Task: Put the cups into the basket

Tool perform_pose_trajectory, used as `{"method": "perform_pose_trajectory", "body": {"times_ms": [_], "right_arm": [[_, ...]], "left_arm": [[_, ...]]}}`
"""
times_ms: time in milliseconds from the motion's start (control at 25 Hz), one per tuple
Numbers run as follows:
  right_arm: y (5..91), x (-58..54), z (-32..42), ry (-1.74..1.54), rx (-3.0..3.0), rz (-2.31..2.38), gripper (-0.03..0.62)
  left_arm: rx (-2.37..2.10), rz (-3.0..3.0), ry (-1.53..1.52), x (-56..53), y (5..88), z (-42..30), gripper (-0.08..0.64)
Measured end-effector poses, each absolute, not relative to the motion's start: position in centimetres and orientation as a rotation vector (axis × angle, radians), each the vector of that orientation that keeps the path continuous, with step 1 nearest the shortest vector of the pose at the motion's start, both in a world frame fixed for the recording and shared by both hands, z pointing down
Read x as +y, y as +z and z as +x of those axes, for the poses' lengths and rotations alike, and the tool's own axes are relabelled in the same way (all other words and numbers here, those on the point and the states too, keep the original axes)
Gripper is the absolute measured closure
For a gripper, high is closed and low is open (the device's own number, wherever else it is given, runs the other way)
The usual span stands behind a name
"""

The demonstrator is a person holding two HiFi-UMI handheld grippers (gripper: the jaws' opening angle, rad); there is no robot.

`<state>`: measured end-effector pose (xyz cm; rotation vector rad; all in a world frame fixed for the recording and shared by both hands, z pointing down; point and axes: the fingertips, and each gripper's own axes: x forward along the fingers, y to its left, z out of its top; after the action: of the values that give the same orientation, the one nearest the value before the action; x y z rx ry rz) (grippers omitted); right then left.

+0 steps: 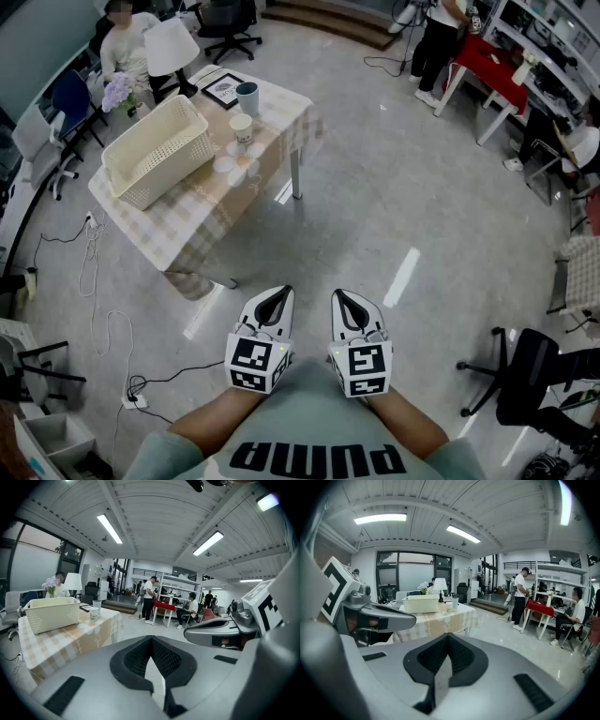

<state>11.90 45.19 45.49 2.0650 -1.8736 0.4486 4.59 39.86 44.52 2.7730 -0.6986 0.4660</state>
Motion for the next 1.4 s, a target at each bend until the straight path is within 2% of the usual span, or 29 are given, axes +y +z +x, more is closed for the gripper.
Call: {"method": "perform_pose_trajectory", "body": {"times_ms": [840,1400], "right_arm": [[44.3,42.6,9.4,0.42,-1.852,2.132,0.581],[42.3,38.0,3.5,0.332,-1.906,2.093,0.581]], "left_arm": [[-0.704,2.79,0.417,37.3,43.7,1.1,0.558],[-0.797,2.769,0.355,33.1,42.7,-5.3,0.558]]}}
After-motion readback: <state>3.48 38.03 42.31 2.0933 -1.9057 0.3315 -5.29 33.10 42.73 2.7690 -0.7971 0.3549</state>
